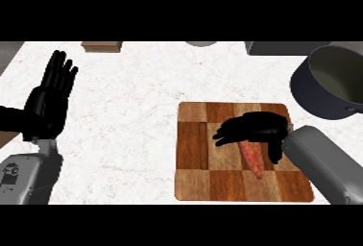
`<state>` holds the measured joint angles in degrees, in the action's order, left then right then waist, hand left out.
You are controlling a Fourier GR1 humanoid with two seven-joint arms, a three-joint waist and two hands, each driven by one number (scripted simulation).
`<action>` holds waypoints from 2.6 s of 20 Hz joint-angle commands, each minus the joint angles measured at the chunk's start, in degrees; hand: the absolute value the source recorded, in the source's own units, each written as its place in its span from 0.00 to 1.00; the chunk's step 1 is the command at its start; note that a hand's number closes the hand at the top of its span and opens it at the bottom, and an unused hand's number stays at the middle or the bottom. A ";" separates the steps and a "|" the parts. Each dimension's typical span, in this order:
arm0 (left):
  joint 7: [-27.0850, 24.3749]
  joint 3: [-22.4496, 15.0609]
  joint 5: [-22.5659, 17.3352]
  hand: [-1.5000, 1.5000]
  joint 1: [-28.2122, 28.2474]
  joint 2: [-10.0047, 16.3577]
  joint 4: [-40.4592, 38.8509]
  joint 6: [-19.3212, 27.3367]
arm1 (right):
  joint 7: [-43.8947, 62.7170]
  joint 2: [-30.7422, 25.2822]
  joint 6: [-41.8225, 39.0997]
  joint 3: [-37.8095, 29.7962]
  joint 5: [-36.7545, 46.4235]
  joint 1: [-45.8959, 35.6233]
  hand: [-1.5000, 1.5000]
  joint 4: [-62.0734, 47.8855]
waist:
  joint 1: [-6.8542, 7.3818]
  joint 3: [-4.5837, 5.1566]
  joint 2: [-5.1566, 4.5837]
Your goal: Pick the sweet potato from the cutting board and place it in the pot
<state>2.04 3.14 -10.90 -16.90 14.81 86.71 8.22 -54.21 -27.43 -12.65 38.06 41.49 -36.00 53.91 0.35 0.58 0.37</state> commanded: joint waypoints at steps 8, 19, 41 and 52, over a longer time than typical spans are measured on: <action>1.44 1.59 -0.83 0.50 1.14 0.86 1.85 -1.25 | -7.36 1.08 4.52 2.75 2.54 8.23 1.00 7.84 | -0.43 -0.59 -0.20; -0.18 2.02 -0.70 0.50 1.90 0.04 1.17 -1.97 | 10.44 3.79 3.53 -12.67 -2.55 2.37 1.00 7.74 | 0.33 -0.54 -0.42; 1.04 -0.80 0.85 0.50 0.22 -1.39 1.50 -1.28 | 110.33 5.24 39.55 -33.03 28.94 -20.09 1.00 -8.58 | 1.58 0.01 0.20; 0.27 1.70 0.62 0.50 2.07 -0.56 1.57 -0.88 | 131.68 8.11 24.27 -33.59 42.56 -19.68 1.00 -2.50 | -1.40 -0.51 0.27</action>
<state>2.45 4.03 -9.85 -15.22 13.93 87.88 7.60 65.97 -19.81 16.89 5.17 81.36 -56.97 48.54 -0.36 0.19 0.62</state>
